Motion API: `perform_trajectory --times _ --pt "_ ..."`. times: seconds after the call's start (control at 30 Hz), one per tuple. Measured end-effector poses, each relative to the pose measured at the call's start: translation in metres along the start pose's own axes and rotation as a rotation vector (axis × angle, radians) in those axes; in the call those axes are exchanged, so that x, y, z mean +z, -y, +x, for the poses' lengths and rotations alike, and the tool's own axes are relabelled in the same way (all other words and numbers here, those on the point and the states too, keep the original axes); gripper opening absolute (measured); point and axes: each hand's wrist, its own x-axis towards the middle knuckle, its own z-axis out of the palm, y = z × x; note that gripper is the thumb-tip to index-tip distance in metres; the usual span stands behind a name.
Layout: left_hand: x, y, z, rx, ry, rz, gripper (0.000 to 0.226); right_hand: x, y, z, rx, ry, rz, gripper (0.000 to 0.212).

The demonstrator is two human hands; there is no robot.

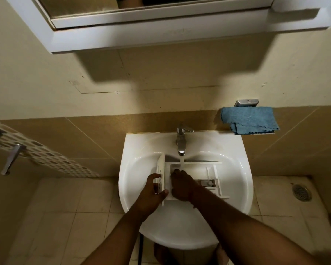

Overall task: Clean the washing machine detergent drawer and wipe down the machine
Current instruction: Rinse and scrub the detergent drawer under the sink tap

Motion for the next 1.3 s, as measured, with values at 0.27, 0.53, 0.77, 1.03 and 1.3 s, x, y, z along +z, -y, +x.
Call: perform_trajectory --times 0.27,0.53,0.77,1.03,1.3 --pt "-0.003 -0.003 -0.001 -0.003 0.025 0.007 0.050 0.001 -0.052 0.001 0.302 0.155 -0.061 0.088" --pt "-0.004 -0.002 0.000 -0.024 0.029 0.041 0.055 -0.022 -0.030 0.011 0.126 0.035 0.517 0.033" --pt "-0.004 -0.002 0.002 -0.021 0.037 0.053 0.055 -0.021 -0.057 0.010 0.452 -0.028 0.201 0.034" --pt "-0.005 0.004 0.005 -0.024 0.036 0.052 0.057 -0.014 -0.037 0.010 0.231 -0.121 0.208 0.029" --pt "-0.004 0.007 0.008 -0.018 0.026 0.060 0.055 -0.039 -0.006 0.017 0.447 -0.418 0.893 0.014"
